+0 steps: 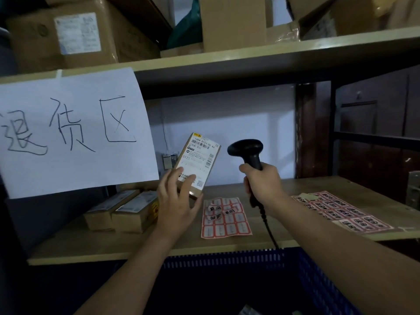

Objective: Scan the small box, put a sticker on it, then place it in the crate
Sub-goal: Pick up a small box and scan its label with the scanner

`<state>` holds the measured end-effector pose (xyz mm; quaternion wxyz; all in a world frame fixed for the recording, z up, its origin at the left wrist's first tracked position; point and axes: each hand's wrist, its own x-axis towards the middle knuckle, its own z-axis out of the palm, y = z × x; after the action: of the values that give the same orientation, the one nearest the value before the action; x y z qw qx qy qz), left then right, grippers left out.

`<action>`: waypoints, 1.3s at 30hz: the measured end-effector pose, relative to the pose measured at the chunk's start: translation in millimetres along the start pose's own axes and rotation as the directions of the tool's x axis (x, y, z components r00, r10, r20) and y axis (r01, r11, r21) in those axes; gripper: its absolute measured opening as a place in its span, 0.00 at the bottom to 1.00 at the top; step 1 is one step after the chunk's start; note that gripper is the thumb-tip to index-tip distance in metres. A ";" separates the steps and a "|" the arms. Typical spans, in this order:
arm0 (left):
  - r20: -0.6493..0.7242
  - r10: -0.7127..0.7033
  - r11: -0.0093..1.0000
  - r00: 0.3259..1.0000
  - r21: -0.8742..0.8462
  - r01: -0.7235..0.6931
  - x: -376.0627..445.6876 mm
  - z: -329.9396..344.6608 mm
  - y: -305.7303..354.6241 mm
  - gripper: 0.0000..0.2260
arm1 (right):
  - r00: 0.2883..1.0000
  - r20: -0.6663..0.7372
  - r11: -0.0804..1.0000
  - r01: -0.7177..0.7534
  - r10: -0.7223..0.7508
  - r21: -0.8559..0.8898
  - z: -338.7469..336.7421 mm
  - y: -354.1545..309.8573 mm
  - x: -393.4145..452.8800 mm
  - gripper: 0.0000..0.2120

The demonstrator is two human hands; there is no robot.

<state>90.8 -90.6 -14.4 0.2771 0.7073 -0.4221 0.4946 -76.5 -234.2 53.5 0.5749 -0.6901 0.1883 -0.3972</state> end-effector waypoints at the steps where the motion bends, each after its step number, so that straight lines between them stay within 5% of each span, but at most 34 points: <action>1: -0.007 -0.023 1.000 1.000 0.002 0.023 -0.1 1.5 -0.9 0.27 | 1.000 0.030 0.998 -0.003 0.001 0.068 3.4 -6.2 -7.1 0.10; 12: -0.022 -0.023 1.000 1.000 0.021 0.023 -12.8 12.4 1.6 0.31 | 0.981 0.156 0.888 -0.171 0.115 0.427 30.8 -29.8 -50.2 0.07; 39: -0.032 0.045 0.994 0.998 0.096 -0.041 -15.9 13.9 1.6 0.30 | 0.959 0.196 0.817 -0.276 0.203 0.506 43.9 -30.8 -61.7 0.08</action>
<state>93.4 -97.5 -34.2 0.2393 0.7020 -0.4084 0.5321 -86.8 -153.5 61.1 0.7989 -0.5008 0.1187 -0.3112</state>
